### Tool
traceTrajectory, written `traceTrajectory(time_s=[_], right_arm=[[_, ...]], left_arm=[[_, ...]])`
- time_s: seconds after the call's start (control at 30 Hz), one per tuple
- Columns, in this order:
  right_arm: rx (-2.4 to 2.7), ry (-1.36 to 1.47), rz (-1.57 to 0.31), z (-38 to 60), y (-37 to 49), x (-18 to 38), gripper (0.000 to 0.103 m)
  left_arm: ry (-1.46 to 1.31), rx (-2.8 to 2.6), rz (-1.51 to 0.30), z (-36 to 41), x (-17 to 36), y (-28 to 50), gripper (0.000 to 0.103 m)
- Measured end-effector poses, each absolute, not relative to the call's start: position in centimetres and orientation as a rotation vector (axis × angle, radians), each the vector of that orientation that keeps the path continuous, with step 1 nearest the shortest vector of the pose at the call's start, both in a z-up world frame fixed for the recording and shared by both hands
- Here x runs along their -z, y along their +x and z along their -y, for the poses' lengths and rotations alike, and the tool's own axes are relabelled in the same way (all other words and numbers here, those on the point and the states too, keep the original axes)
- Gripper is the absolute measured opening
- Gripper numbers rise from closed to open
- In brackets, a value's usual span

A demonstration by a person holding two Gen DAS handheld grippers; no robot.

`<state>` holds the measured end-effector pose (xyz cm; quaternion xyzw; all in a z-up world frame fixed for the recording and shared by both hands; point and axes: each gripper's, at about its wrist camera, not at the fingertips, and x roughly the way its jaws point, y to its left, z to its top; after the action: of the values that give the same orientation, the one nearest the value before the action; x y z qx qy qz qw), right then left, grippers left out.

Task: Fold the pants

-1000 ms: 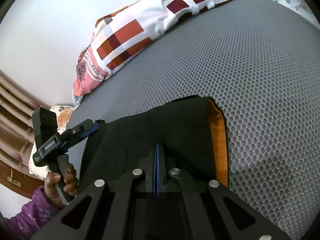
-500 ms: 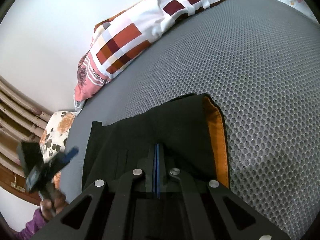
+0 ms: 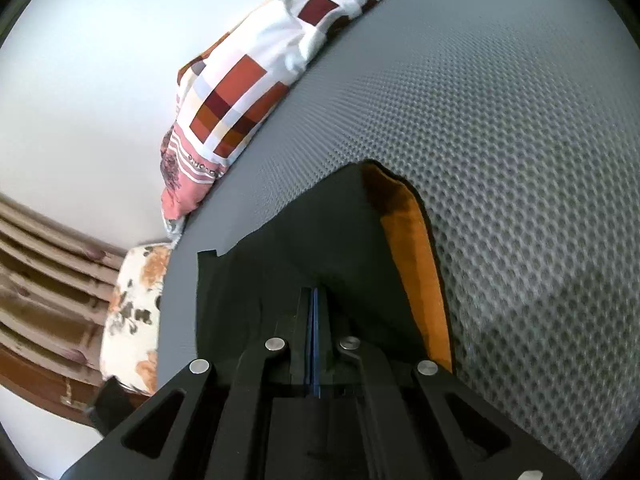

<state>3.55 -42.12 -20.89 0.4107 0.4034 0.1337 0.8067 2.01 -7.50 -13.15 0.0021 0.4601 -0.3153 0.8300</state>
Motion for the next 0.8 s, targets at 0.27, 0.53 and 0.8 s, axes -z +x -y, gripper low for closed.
traceTrajectory(time_s=[0.27,0.53,0.8], right_arm=[[-0.261,0.780,-0.759,42.5,-2.1,17.5,0.029],[-0.150,0.658,-0.822,42.8,-4.5,17.9,0.045],[-0.139,0.636,-0.864,42.3,-4.0,19.3,0.050]], left_arm=[[0.234,0.465,-0.711,8.8,8.3,-0.2,0.074],[0.281,0.345,-0.690,9.6,8.0,-0.1,0.083],[0.322,0.308,-0.697,10.1,8.4,-0.2,0.084]])
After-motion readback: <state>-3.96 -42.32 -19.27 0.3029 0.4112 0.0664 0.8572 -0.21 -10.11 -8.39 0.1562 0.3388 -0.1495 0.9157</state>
